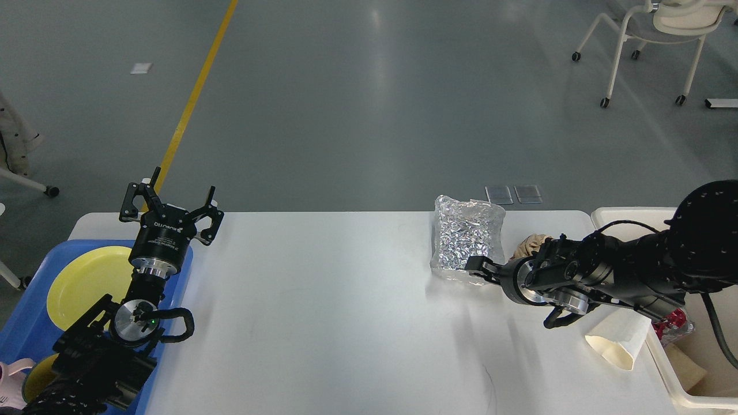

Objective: Tidy desktop
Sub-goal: 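Lower the right gripper and grasp the clear bag of foil scraps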

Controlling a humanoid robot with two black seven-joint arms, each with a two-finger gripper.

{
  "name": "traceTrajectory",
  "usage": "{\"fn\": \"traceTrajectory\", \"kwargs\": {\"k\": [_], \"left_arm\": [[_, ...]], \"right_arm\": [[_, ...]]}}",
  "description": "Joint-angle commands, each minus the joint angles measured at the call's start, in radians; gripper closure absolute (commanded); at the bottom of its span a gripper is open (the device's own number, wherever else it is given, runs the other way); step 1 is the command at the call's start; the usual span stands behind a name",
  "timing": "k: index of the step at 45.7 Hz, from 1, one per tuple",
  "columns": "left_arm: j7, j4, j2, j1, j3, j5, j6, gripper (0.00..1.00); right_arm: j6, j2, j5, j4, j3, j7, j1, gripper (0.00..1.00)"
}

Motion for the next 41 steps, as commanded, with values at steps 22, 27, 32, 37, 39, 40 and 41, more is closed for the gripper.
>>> {"fn": "traceTrajectory", "kwargs": {"k": [22, 27, 32, 37, 39, 40, 41], "left_arm": [[0.0, 0.0, 0.0, 0.0, -0.002, 0.0, 0.0, 0.03], [0.0, 0.0, 0.0, 0.0, -0.002, 0.0, 0.0, 0.03], [0.0, 0.0, 0.0, 0.0, -0.002, 0.0, 0.0, 0.03], [0.0, 0.0, 0.0, 0.0, -0.002, 0.0, 0.0, 0.03], [0.0, 0.0, 0.0, 0.0, -0.002, 0.0, 0.0, 0.03], [0.0, 0.0, 0.0, 0.0, -0.002, 0.0, 0.0, 0.03], [0.0, 0.0, 0.0, 0.0, -0.002, 0.0, 0.0, 0.03]], "right_arm": [[0.047, 0.051, 0.169, -0.381, 0.159, -0.009, -0.259, 0.27], [0.047, 0.051, 0.169, -0.381, 0.198, -0.022, -0.265, 0.68], [0.047, 0.048, 0.169, -0.374, 0.199, -0.052, -0.266, 1.0], [0.033, 0.057, 0.169, -0.361, 0.199, -0.061, -0.26, 1.0], [0.032, 0.062, 0.169, -0.357, 0.198, -0.066, -0.257, 1.0], [0.032, 0.063, 0.169, -0.355, 0.198, -0.066, -0.254, 1.0], [0.032, 0.062, 0.169, -0.355, 0.198, -0.068, -0.253, 1.0]]}}
